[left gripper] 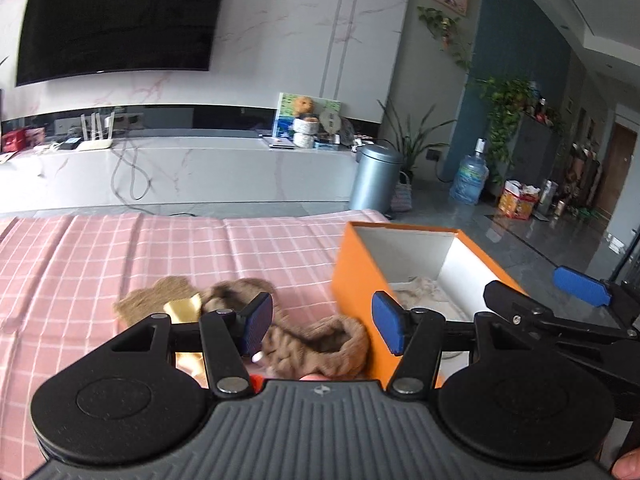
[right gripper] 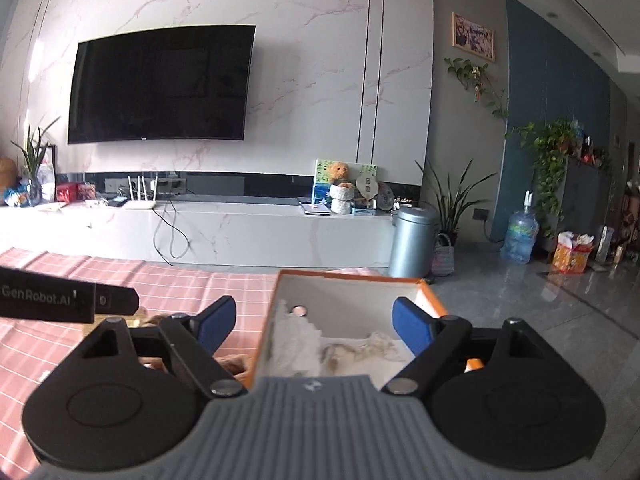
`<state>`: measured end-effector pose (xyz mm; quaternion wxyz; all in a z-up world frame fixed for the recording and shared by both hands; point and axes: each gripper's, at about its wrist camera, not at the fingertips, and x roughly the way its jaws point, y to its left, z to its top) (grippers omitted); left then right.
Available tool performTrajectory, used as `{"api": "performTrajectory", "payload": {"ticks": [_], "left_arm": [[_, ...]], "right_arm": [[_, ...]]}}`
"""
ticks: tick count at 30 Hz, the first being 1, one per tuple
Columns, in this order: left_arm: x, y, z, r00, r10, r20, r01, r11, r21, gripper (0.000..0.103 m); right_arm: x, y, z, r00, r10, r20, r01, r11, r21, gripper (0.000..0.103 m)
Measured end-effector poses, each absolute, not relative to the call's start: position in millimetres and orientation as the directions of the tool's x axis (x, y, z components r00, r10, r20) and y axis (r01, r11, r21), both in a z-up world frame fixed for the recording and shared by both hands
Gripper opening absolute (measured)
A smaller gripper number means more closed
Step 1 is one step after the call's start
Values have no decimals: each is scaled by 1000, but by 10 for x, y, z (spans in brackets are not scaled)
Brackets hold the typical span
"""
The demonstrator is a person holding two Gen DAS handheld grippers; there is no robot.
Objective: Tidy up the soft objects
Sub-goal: 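Move both tools back over the pile on the table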
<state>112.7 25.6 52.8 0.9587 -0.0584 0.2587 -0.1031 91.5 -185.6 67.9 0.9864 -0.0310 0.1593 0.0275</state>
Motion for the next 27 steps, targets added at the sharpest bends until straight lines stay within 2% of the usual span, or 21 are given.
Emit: {"api": "performTrajectory", "payload": {"ticks": [12,15,19,21,25,27], "left_arm": [[700,696,177,856,-97,-507,41,992,-122,67],[563,799,87,853,-37,-521,-22,994,-105,64],[472,948,-48,829,-43,-557,-39,990,-135,63],[462,995,-102,814,-63,-577,-29,988,-149,63],[475,1024,-159,810,-98,-578,-3,985,-171,62],[503,1007,-155,811,-116,-573,22,986,-167,63]], "right_arm": [[653,-1299,290,937,151,-315,-177,983,-56,84],[630,-1234,224,932,173,-319,-200,979,-51,84],[597,-1084,124,915,213,-343,-256,963,-85,84],[596,-1030,60,899,235,-369,-289,952,-98,75],[636,-924,-38,870,266,-415,-340,933,-116,66],[657,-877,-94,857,269,-440,-358,924,-134,55]]}}
